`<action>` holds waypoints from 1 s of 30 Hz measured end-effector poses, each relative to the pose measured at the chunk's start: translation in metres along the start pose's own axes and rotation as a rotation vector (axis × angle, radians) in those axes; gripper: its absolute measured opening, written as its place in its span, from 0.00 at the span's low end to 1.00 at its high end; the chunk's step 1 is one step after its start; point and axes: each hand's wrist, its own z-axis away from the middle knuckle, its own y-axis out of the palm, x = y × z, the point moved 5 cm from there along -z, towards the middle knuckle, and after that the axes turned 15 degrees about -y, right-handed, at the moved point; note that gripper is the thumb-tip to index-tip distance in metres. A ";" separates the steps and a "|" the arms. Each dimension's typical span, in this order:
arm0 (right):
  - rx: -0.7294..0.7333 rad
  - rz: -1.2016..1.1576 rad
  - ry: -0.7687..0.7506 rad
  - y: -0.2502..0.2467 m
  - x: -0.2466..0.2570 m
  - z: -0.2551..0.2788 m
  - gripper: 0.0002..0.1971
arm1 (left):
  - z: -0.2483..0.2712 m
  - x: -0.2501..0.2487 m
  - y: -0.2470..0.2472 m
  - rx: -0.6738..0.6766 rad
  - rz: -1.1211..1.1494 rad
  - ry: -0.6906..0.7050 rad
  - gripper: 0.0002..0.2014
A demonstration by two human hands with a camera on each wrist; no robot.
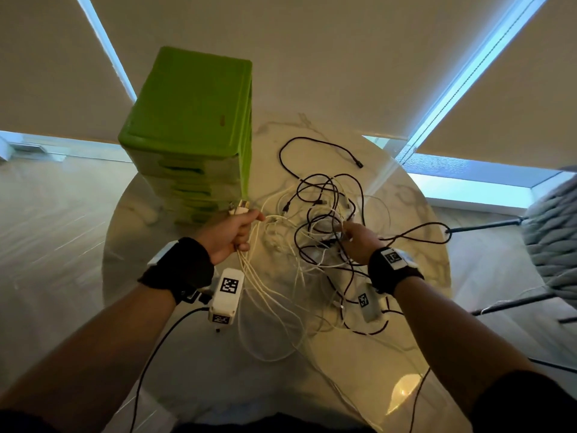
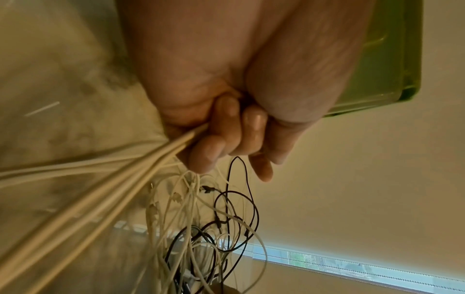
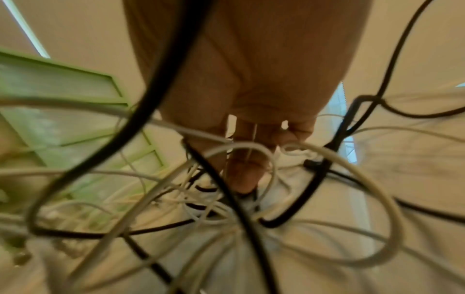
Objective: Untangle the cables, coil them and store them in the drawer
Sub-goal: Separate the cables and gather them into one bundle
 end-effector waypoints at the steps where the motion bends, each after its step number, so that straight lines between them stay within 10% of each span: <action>1: -0.014 -0.010 -0.047 0.001 0.005 -0.001 0.10 | -0.002 0.001 0.000 -0.003 0.003 -0.004 0.10; 6: 0.309 -0.145 -0.219 0.006 0.042 0.006 0.17 | -0.005 0.006 0.003 -0.017 -0.003 -0.021 0.10; 12: -0.223 -0.217 0.042 -0.053 0.008 -0.032 0.19 | -0.004 0.001 0.008 -0.023 -0.001 -0.019 0.09; 20: -0.220 -0.190 0.288 -0.035 -0.025 -0.090 0.16 | -0.008 -0.001 0.004 -0.044 0.033 -0.039 0.09; 30: -0.247 -0.092 0.212 -0.031 -0.029 -0.111 0.11 | -0.015 -0.005 0.015 -0.192 0.112 0.022 0.10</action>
